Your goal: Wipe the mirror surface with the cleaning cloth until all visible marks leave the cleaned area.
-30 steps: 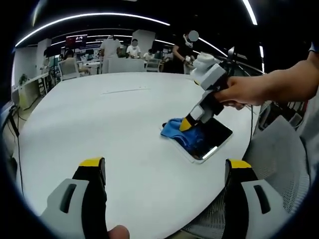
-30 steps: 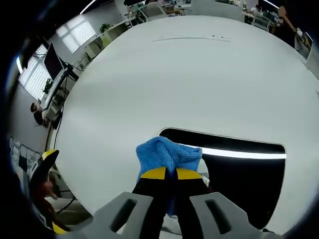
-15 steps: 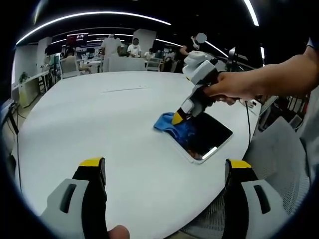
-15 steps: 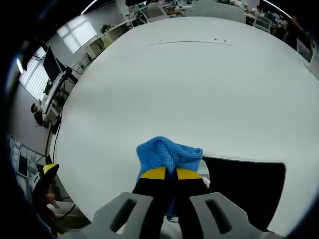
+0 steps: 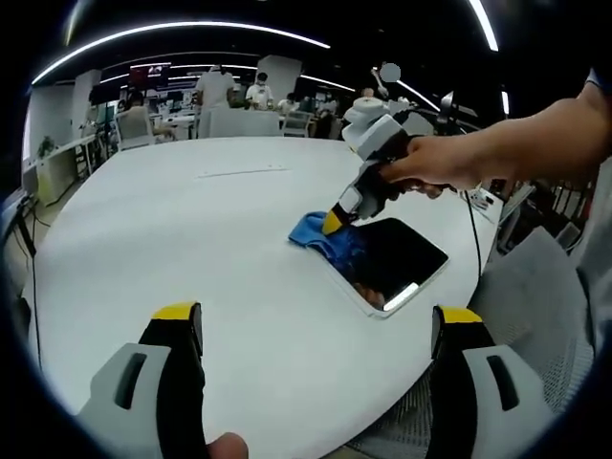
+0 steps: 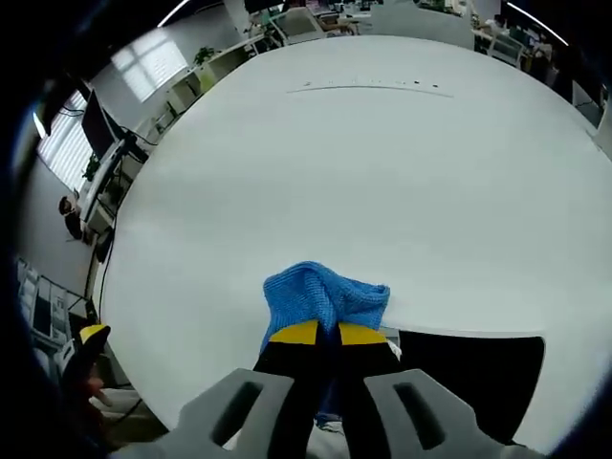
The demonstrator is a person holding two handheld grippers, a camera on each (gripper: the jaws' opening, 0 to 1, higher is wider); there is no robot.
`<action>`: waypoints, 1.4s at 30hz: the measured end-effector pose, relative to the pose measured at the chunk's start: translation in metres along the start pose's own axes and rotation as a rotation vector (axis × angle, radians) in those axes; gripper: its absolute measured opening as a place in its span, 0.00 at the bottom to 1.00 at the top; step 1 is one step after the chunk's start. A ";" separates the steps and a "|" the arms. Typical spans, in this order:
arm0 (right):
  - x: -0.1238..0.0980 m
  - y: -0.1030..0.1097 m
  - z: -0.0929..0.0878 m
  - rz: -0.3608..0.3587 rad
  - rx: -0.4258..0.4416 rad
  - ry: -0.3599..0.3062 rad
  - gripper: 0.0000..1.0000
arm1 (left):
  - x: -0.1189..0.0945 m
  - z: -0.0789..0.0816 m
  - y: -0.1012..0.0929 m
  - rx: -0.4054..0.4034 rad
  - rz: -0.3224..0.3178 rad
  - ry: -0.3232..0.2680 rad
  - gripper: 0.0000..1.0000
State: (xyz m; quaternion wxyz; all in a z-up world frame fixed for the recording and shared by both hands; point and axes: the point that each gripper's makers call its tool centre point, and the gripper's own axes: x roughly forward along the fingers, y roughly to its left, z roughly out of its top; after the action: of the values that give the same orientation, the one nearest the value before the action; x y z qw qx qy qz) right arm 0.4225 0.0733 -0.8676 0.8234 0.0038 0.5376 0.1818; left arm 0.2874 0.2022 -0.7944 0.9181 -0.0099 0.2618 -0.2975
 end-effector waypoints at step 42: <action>-0.011 -0.048 -0.010 -0.026 0.023 -0.011 0.00 | 0.006 0.010 -0.011 0.008 -0.023 -0.011 0.99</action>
State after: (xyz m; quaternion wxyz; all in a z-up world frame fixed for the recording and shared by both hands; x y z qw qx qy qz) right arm 0.4239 0.0232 -0.8723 0.8286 0.0071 0.5349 0.1648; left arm 0.2908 0.1883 -0.7865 0.9161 -0.0108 0.2554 -0.3090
